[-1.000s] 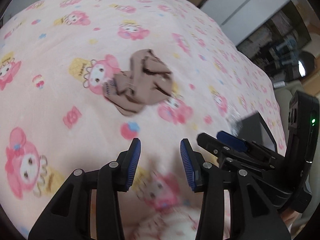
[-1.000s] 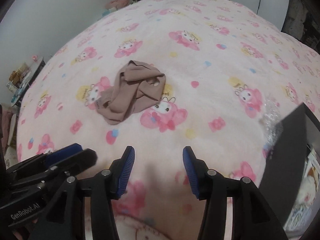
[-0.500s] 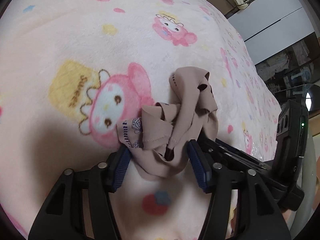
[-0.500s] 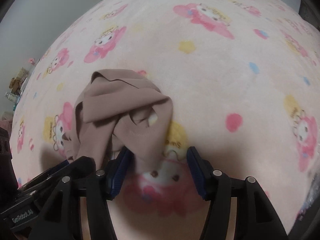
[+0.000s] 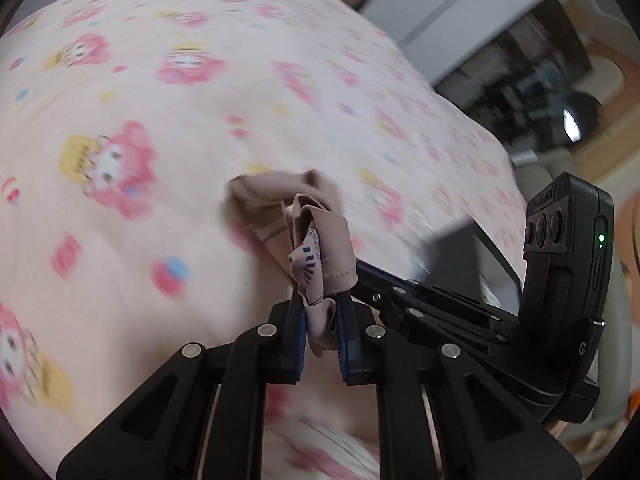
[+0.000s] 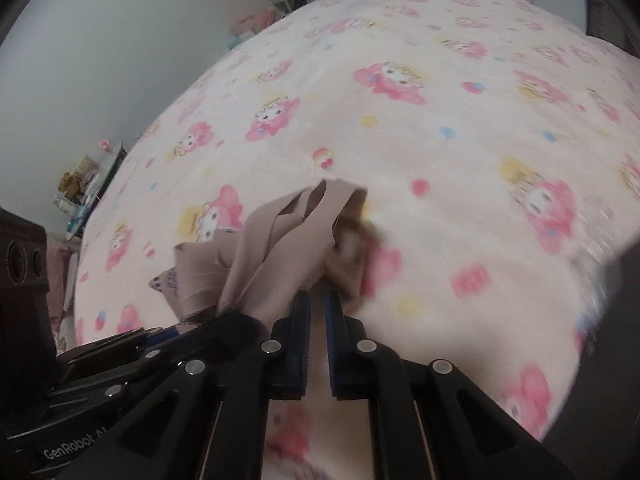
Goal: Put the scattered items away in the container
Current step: 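Grasp the beige garment with the left gripper and lift it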
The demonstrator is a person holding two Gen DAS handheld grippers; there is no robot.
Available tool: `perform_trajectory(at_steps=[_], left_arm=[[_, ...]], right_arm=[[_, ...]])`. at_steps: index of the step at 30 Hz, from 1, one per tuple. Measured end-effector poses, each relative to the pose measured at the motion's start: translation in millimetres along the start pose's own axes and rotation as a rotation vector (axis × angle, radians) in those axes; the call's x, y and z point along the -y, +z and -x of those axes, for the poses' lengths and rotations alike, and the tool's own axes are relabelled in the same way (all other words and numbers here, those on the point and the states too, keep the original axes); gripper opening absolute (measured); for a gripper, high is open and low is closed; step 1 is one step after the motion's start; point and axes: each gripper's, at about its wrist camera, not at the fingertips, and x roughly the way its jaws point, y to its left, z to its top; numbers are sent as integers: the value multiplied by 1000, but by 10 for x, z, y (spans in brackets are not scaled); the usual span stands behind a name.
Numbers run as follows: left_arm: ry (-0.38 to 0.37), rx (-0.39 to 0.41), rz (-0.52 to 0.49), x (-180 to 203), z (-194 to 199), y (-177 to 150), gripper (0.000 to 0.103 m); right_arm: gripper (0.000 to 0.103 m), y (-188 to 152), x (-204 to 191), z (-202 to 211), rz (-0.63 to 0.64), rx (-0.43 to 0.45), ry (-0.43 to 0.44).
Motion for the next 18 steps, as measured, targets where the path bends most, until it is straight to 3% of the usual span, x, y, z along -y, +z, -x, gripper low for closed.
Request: perform_trajectory(at_steps=[9,14,18], left_arm=[[-140,-181,-160,1084,-85,-942,11],[-172,-278,-230,1583,-357,-1403,11],[-188,-305,-274,1893,-472,-1599,11]], right_arm=[[6,-1197,588,1313,-111,86,-41],[6,-1696,985,1638,-195,106,-119],[6,-1990,1317,1836,-271,117,-176]])
